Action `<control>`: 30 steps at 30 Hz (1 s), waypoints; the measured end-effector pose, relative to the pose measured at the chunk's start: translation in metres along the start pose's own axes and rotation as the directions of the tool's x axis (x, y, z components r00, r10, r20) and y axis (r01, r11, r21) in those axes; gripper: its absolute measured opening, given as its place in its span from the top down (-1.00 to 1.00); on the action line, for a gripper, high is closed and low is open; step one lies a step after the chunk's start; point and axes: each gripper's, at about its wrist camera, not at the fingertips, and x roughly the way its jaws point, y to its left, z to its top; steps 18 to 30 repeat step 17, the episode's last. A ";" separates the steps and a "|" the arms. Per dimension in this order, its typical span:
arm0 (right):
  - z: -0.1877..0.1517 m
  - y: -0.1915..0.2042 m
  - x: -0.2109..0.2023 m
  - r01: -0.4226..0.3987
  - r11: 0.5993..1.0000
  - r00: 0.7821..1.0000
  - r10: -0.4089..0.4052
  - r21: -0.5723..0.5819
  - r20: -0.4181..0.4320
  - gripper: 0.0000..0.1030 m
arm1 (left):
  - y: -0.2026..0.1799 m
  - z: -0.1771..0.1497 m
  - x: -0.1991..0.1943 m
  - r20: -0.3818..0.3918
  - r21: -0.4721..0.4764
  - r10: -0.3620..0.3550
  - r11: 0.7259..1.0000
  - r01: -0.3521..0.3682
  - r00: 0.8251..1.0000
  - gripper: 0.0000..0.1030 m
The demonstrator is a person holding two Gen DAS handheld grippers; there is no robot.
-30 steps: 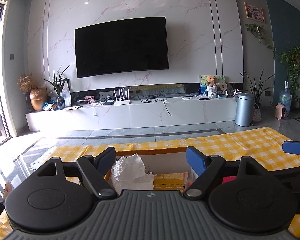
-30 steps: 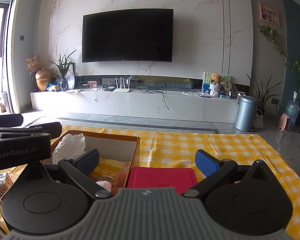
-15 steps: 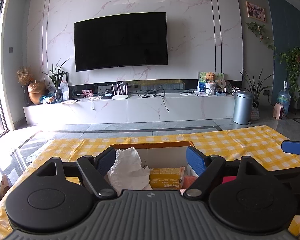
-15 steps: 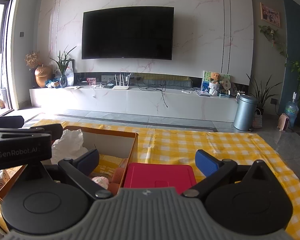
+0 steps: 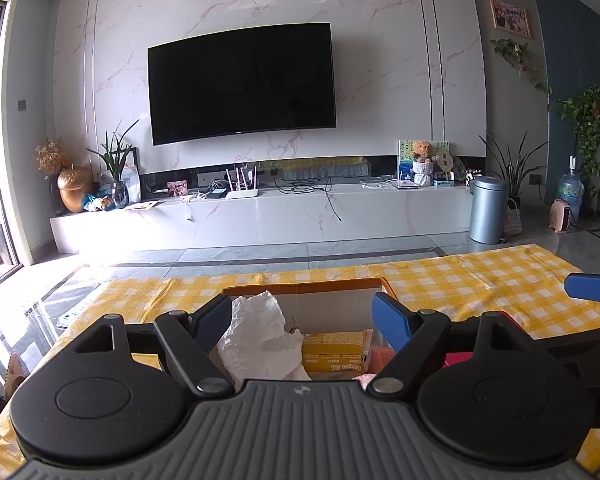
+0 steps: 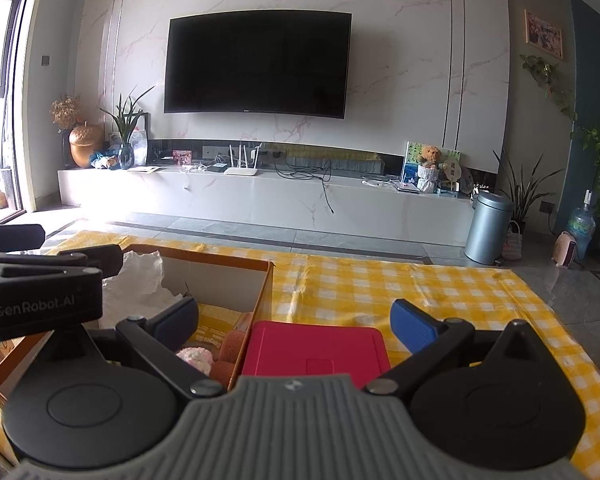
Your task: Organize soft objects
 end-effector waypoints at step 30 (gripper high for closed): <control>-0.005 0.000 0.005 0.003 1.000 1.000 -0.003 -0.007 -0.018 -0.94 | -0.002 -0.003 0.000 -0.009 0.009 0.001 1.000 -0.001 1.000 -0.81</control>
